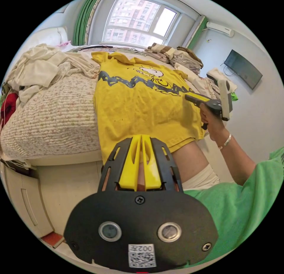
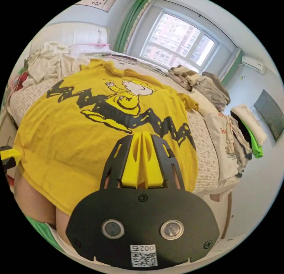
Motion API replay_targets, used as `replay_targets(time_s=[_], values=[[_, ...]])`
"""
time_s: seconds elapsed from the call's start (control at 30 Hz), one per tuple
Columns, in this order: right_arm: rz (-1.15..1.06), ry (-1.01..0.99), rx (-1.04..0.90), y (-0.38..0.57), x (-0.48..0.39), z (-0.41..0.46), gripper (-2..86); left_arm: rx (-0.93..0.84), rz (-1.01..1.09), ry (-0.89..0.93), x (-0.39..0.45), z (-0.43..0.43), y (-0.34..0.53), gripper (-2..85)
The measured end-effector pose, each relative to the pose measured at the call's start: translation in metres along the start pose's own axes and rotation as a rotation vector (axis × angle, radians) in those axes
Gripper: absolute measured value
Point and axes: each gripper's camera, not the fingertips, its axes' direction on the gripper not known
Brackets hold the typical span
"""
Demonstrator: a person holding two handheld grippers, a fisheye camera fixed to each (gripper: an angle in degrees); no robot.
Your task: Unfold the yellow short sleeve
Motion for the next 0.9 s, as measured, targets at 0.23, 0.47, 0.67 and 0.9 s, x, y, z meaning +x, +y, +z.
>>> replay_targets(time_s=[0.23,0.47,0.67,0.9], values=[[-0.092,0.001,-0.015,0.003,-0.019,-0.003,-0.9,-0.032,0.001,-0.024,0.007,-0.006,0.011,-0.9],[-0.002,0.07,0.219,-0.004,-0.018,-0.051,-0.9,-0.021,-0.031,-0.038,0.004,-0.022,0.023,-0.9],[-0.022,-0.12,-0.056,-0.008,-0.026,-0.005,-0.8,0.013,-0.017,-0.038,0.012,-0.038,0.034,-0.9],[0.051,-0.129,0.206,0.045,-0.034,-0.09,-0.9,0.049,0.011,-0.076,0.023,-0.056,0.054,-0.9]])
